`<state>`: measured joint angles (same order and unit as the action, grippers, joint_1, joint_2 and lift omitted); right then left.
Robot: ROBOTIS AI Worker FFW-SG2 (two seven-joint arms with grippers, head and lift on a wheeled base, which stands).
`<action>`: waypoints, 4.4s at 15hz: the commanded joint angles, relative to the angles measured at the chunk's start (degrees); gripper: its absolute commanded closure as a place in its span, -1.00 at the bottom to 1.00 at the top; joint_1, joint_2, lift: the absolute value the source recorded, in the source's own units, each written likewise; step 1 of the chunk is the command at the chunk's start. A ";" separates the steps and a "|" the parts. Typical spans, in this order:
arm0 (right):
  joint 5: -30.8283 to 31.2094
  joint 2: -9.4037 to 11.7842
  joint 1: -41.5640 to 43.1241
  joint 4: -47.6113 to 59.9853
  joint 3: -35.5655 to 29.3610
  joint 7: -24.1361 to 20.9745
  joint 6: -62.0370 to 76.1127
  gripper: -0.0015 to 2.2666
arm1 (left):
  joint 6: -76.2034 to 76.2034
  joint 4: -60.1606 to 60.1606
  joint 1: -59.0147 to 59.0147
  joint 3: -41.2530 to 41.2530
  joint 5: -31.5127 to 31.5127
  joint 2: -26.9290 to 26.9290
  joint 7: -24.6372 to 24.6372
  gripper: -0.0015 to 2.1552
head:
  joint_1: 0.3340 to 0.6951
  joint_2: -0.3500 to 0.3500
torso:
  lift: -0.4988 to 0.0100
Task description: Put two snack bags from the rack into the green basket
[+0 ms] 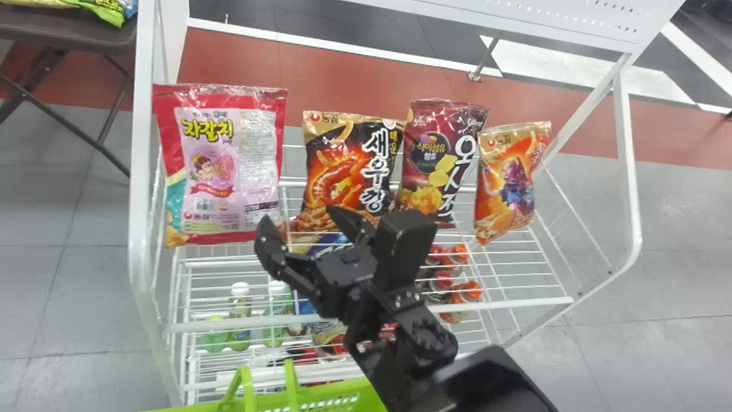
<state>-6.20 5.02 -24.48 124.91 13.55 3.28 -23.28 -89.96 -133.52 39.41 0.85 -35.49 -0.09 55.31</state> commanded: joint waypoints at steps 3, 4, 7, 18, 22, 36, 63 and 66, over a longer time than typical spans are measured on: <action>0.92 -2.12 9.10 -7.31 5.34 -1.79 -1.29 -0.90 | -0.07 0.54 -0.65 0.20 -0.11 0.09 0.50 0.36 | 1.00 -0.56 | 0.94; 1.19 -2.73 11.12 -8.90 6.40 -1.79 -3.22 -0.90 | -0.07 0.54 -0.74 0.20 -0.11 0.00 0.76 0.36 | 1.00 -0.49 | 0.94; 1.45 -4.14 16.65 -13.47 6.66 -2.41 -6.39 -0.90 | -0.07 0.62 -0.74 0.73 -0.46 -0.18 1.20 0.36 | 1.00 -0.31 | 0.94; -0.04 -3.79 19.12 -13.29 5.70 1.20 -13.95 0.88 | -0.07 1.15 -1.35 1.70 -1.07 -0.09 1.38 0.36 | 1.00 -0.15 | 0.94; -4.44 -2.12 15.34 -6.70 3.76 0.76 -14.65 0.88 | -0.07 1.15 -1.79 1.52 -1.07 -0.09 1.03 0.36 | 1.00 -0.20 | 0.94; -13.40 12.03 -8.92 31.01 -10.56 -1.44 -42.25 0.88 | -0.07 2.21 -3.55 0.29 -1.16 -0.18 0.68 0.36 | 1.00 -0.90 | 0.94; -33.35 7.38 -16.74 39.00 -30.43 -1.18 -66.80 0.88 | 0.00 5.20 -5.92 0.64 -0.90 0.24 -0.73 0.36 | 1.00 -1.00 | 0.94; -36.25 8.69 -17.53 38.92 -28.84 -1.18 -66.80 0.88 | 0.00 5.20 -6.10 0.90 -0.98 0.24 -0.82 0.36 | 1.00 -1.00 | 0.94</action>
<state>-41.34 13.16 -41.52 163.86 -16.44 2.10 -89.26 -89.96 -128.32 33.43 1.70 -36.44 0.00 54.55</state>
